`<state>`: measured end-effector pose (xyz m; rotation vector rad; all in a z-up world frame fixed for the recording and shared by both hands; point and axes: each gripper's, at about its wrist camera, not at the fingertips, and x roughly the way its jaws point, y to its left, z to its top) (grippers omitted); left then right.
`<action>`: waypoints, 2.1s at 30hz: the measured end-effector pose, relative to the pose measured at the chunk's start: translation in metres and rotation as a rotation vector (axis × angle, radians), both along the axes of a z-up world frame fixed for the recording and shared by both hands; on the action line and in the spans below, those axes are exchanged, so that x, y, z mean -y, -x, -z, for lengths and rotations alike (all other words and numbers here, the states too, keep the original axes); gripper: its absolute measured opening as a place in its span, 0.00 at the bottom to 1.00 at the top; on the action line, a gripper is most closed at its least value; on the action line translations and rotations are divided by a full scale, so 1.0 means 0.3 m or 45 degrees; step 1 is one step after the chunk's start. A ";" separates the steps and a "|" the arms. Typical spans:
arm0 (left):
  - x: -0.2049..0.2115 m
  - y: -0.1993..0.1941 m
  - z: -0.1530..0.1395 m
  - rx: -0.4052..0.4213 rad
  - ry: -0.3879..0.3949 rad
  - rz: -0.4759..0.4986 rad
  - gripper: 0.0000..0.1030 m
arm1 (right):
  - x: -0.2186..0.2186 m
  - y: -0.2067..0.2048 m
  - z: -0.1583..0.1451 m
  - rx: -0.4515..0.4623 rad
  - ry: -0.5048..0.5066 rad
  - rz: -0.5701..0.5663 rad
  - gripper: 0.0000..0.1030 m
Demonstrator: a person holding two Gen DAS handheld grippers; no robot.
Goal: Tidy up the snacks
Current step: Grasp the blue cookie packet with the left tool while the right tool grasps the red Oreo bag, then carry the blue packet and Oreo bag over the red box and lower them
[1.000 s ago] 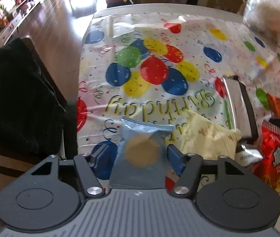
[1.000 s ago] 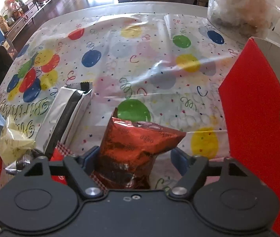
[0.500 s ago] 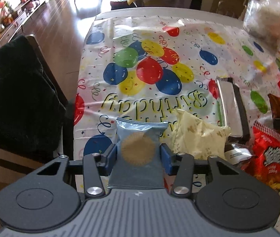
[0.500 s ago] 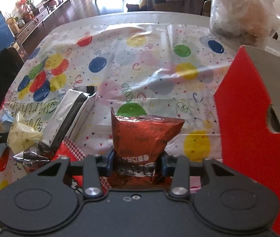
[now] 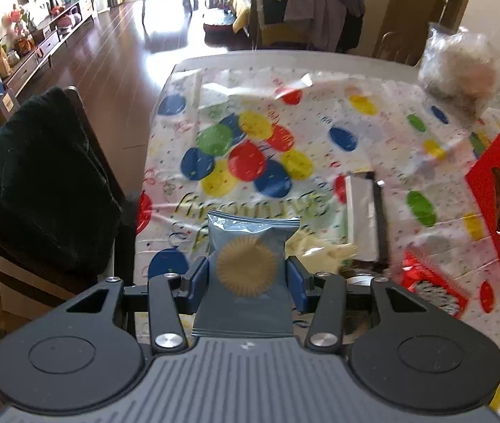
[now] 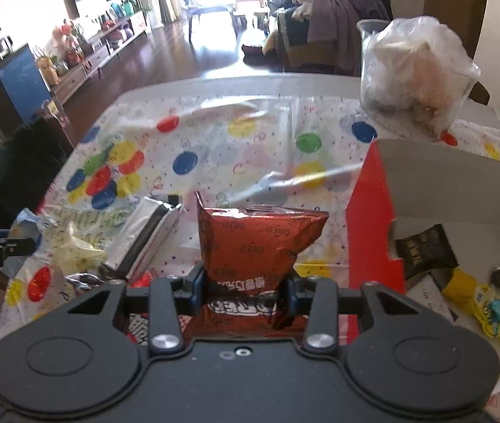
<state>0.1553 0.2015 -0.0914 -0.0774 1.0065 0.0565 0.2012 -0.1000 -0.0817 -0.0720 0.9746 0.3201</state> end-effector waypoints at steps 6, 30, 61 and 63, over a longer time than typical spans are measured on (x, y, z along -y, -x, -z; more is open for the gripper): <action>0.118 0.020 -0.093 0.031 -0.051 0.027 0.45 | 0.082 0.036 -0.082 0.022 -0.051 -0.020 0.39; 0.759 -0.005 -0.291 0.104 0.004 0.203 0.45 | 0.590 0.018 -0.203 0.113 -0.068 0.049 0.39; 1.369 -0.310 -0.128 -0.098 0.047 0.260 0.45 | 0.945 -0.192 -0.028 -0.069 0.055 -0.139 0.41; 1.386 -0.331 -0.106 -0.121 0.046 0.265 0.45 | 0.930 -0.204 -0.004 -0.093 0.076 -0.172 0.41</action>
